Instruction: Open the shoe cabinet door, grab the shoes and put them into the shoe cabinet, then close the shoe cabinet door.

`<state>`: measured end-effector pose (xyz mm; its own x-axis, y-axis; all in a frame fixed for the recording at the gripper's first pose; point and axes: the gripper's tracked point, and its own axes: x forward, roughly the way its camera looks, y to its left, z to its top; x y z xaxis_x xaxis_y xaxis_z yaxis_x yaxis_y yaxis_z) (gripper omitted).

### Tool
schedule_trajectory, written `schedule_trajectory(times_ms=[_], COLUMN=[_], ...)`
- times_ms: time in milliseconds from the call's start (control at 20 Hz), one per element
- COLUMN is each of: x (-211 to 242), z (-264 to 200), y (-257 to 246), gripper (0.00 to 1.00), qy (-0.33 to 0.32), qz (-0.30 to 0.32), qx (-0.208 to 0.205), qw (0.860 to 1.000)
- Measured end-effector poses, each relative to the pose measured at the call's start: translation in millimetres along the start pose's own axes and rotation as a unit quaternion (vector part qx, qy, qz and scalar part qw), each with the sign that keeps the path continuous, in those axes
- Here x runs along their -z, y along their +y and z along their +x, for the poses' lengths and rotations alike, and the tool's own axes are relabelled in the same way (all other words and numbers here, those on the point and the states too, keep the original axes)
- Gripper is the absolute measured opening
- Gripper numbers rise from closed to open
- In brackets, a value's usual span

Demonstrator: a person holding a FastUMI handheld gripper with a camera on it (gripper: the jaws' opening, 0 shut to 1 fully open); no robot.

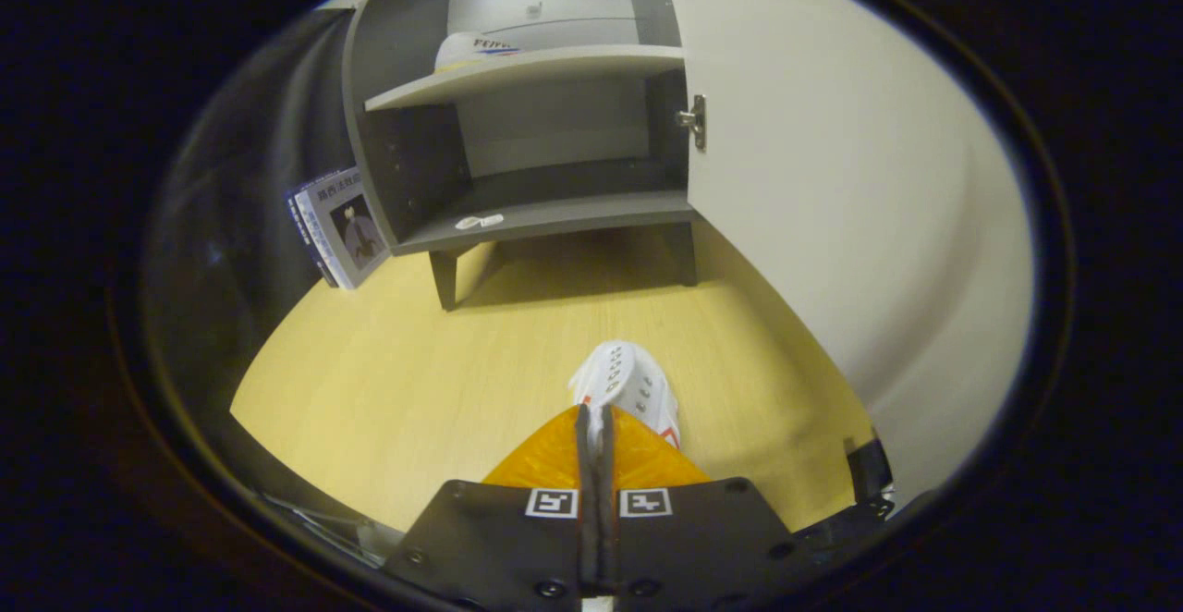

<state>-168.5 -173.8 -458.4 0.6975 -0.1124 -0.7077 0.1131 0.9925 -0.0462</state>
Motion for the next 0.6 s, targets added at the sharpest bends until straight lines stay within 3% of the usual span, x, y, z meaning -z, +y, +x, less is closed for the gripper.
schedule_trajectory(times_ms=[300, 500, 600], x=[18.0, 58.7, 59.4], z=[17.0, 31.0, 33.5], y=[20.9, 29.3, 30.4], gripper=[0.03, 0.03, 0.03], qy=[0.029, 0.075, 0.066], qz=[0.019, 0.030, 0.022], qx=[-0.002, 0.002, 0.009], qw=[0.999, 0.997, 0.998])
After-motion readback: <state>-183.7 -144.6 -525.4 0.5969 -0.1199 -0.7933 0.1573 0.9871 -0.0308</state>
